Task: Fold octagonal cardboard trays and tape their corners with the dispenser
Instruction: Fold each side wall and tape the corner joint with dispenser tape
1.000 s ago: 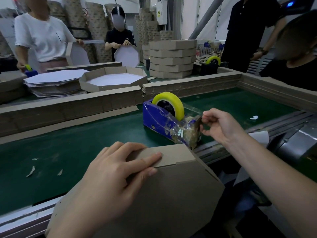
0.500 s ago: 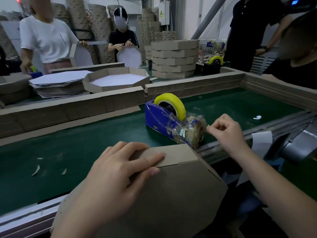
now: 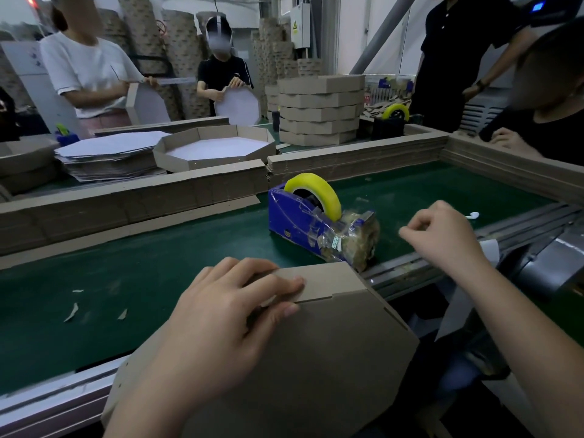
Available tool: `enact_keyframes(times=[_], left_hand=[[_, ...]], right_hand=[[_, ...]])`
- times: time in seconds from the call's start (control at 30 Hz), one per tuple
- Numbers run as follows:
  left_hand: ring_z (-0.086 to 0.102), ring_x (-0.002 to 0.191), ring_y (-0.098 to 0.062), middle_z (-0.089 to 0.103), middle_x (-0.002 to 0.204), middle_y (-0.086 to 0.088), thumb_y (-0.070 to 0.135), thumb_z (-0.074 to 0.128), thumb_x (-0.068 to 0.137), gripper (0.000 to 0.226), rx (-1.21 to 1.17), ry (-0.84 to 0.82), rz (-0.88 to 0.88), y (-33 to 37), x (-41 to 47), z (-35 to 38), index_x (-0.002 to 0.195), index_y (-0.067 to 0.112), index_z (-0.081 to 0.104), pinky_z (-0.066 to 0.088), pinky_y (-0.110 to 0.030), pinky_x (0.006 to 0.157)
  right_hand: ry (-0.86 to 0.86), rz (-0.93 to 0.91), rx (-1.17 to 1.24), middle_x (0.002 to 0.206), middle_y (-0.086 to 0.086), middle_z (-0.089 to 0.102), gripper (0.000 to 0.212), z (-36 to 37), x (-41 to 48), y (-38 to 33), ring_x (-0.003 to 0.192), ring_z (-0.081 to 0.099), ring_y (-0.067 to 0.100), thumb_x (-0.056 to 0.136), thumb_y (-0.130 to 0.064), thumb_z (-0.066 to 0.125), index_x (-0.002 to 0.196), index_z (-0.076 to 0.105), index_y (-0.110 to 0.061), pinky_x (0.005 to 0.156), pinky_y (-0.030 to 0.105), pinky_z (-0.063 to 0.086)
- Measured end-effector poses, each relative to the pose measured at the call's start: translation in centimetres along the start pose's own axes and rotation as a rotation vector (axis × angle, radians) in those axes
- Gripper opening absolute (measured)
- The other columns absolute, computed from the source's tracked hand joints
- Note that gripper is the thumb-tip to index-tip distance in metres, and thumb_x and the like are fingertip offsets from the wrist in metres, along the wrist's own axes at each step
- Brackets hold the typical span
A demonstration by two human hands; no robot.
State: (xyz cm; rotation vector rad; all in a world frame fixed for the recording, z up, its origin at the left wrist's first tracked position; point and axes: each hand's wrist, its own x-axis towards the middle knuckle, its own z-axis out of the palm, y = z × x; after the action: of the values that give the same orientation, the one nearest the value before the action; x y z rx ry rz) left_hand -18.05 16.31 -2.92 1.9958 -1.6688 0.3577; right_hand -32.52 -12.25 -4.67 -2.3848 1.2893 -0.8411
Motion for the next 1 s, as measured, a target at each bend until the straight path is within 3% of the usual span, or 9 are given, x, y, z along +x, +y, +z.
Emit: enact_keyframes(times=[0.07, 0.13, 0.2, 0.27, 0.33, 0.53, 0.77, 0.9, 1.0], left_hand=[[0.061, 0.091, -0.015, 0.065, 0.107, 0.014, 0.048, 0.044, 0.090, 0.034, 0.001, 0.006, -0.001, -0.1, 0.1, 0.0, 0.104, 0.035, 0.072, 0.051, -0.037, 0.070], [0.061, 0.092, -0.016, 0.065, 0.107, 0.015, 0.048, 0.044, 0.090, 0.032, -0.003, 0.007, 0.004, -0.1, 0.2, 0.1, 0.100, 0.034, 0.071, 0.051, -0.038, 0.070], [0.061, 0.091, -0.016, 0.064, 0.107, 0.015, 0.048, 0.044, 0.090, 0.030, -0.006, 0.006, 0.009, -0.1, 0.2, 0.2, 0.097, 0.034, 0.069, 0.051, -0.038, 0.070], [0.061, 0.091, -0.017, 0.065, 0.107, 0.014, 0.048, 0.045, 0.090, 0.029, -0.006, 0.006, 0.012, -0.1, 0.3, 0.3, 0.096, 0.033, 0.069, 0.051, -0.039, 0.070], [0.061, 0.091, -0.017, 0.065, 0.107, 0.013, 0.047, 0.046, 0.090, 0.028, -0.004, 0.004, 0.015, -0.1, 0.3, 0.3, 0.094, 0.032, 0.069, 0.051, -0.040, 0.069], [0.059, 0.097, -0.017, 0.063, 0.112, 0.014, 0.046, 0.044, 0.091, 0.027, -0.019, -0.033, 0.029, -0.2, 0.2, 0.1, 0.098, 0.032, 0.067, 0.050, -0.042, 0.075], [0.059, 0.101, -0.017, 0.062, 0.116, 0.012, 0.044, 0.044, 0.090, 0.032, -0.042, -0.049, 0.033, -0.4, 0.1, 0.1, 0.105, 0.030, 0.069, 0.050, -0.046, 0.077], [0.059, 0.103, -0.017, 0.062, 0.117, 0.013, 0.045, 0.044, 0.090, 0.033, -0.047, -0.047, 0.034, -0.4, 0.2, 0.2, 0.106, 0.030, 0.069, 0.049, -0.047, 0.078], [0.059, 0.103, -0.017, 0.062, 0.116, 0.013, 0.046, 0.044, 0.090, 0.031, -0.068, -0.055, 0.029, -0.3, 0.1, 0.2, 0.105, 0.030, 0.066, 0.049, -0.047, 0.080]], right_hand=[[0.139, -0.056, 0.220, 0.084, 0.005, 0.055, 0.019, -1.3, -1.3, -1.1, 0.081, 0.057, 0.027, 0.083, -0.020, 0.071, 0.065, 0.066, -0.017, 0.068, 0.029, 0.040], [0.152, -0.109, 0.590, 0.067, -0.001, 0.061, 0.016, -2.6, -4.0, -3.8, 0.066, 0.059, 0.017, 0.082, -0.022, 0.074, 0.066, 0.070, -0.023, 0.059, 0.020, 0.041], [0.006, -0.116, 0.985, 0.049, -0.009, 0.055, 0.012, -3.0, -8.2, -6.9, 0.045, 0.047, 0.004, 0.074, -0.033, 0.075, 0.069, 0.074, -0.023, 0.044, 0.016, 0.036], [-0.157, -0.059, 1.181, 0.042, -0.010, 0.046, 0.023, -2.3, -12.1, -9.2, 0.037, 0.037, 0.000, 0.067, -0.040, 0.074, 0.072, 0.075, -0.018, 0.038, 0.015, 0.028], [-0.214, -0.006, 1.304, 0.038, -0.012, 0.046, 0.015, -1.1, -14.7, -10.7, 0.033, 0.039, -0.001, 0.067, -0.029, 0.080, 0.067, 0.075, -0.014, 0.038, 0.007, 0.028], [-0.192, 0.315, 1.452, 0.035, -0.010, 0.045, 0.022, 1.9, -16.5, -11.6, 0.031, 0.039, -0.001, 0.057, -0.034, 0.070, 0.062, 0.076, -0.013, 0.036, 0.007, 0.028], [-0.149, 0.439, 1.431, 0.035, -0.009, 0.040, 0.022, 2.3, -16.6, -11.8, 0.032, 0.031, 0.000, 0.059, -0.033, 0.073, 0.057, 0.075, -0.011, 0.036, 0.009, 0.024], [-0.159, 0.466, 1.369, 0.036, -0.004, 0.032, 0.023, 2.7, -16.5, -11.4, 0.034, 0.023, 0.005, 0.074, -0.024, 0.076, 0.056, 0.073, -0.010, 0.035, 0.013, 0.020], [-0.204, 0.495, 1.364, 0.036, -0.003, 0.031, 0.024, 2.6, -16.3, -11.2, 0.032, 0.023, 0.006, 0.074, -0.026, 0.077, 0.057, 0.074, -0.010, 0.034, 0.014, 0.018]])
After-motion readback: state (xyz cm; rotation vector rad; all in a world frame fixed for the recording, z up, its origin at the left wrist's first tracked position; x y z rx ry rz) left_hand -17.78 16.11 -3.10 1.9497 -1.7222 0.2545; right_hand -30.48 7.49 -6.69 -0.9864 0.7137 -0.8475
